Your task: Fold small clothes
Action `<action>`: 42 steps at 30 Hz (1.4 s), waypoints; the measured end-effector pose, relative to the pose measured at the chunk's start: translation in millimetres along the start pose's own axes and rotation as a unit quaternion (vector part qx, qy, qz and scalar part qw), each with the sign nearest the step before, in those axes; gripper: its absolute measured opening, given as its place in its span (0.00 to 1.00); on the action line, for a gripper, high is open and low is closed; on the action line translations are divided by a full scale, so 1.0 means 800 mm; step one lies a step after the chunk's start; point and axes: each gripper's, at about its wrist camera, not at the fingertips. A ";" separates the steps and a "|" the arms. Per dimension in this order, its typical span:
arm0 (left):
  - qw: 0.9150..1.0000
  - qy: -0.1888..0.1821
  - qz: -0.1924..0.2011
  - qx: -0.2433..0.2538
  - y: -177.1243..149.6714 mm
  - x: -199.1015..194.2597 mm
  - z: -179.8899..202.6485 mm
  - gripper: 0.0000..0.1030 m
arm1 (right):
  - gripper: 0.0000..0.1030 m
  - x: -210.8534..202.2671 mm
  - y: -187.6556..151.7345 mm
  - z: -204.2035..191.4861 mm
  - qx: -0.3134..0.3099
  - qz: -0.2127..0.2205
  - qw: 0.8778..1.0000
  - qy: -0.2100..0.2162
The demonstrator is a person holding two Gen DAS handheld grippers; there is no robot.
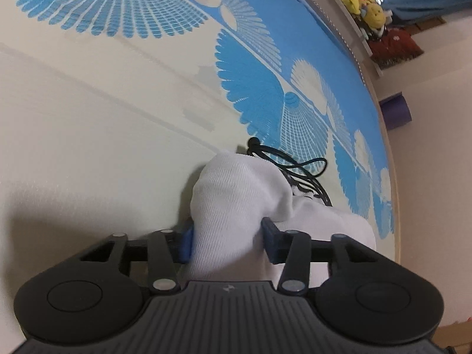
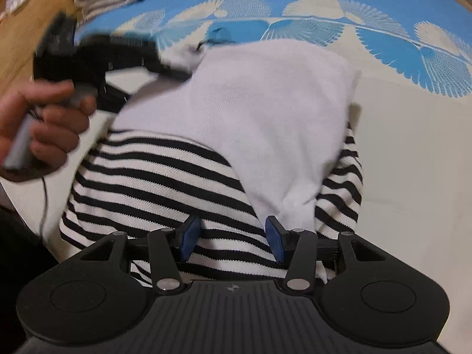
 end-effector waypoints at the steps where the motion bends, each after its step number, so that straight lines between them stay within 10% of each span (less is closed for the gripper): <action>1: 1.000 -0.006 -0.002 -0.013 0.002 0.001 -0.005 0.48 | 0.50 -0.005 0.001 0.008 0.022 0.008 1.000 0.008; 11: 0.999 0.005 -0.048 -0.017 -0.007 -0.030 -0.002 0.80 | 0.68 -0.011 0.002 0.085 0.215 0.050 0.973 -0.064; 21: 0.997 -0.007 -0.074 -0.014 -0.016 -0.015 -0.011 0.80 | 0.62 0.026 -0.001 0.095 0.287 0.011 0.957 -0.047; 25: 0.998 0.013 -0.054 0.019 -0.022 -0.014 0.012 0.67 | 0.25 0.026 0.004 0.086 0.277 0.027 0.960 -0.029; 30: 0.999 0.005 -0.013 0.042 -0.013 -0.032 0.033 0.37 | 0.12 0.028 0.016 0.084 0.273 0.037 0.961 -0.031; 37: 0.985 -0.009 0.135 0.109 0.023 -0.086 0.064 0.37 | 0.08 0.003 0.050 0.075 0.271 0.161 0.949 -0.012; 42: 0.978 0.008 0.186 0.090 0.051 -0.111 0.040 0.62 | 0.08 0.003 0.086 0.055 0.237 0.218 0.947 -0.011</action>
Point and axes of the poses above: each gripper's, at about its wrist camera, not at the fingertips, and x roughly the way its jaws point, z to its right, y to its top, and after that the axes turned 5 degrees about -x, right-handed
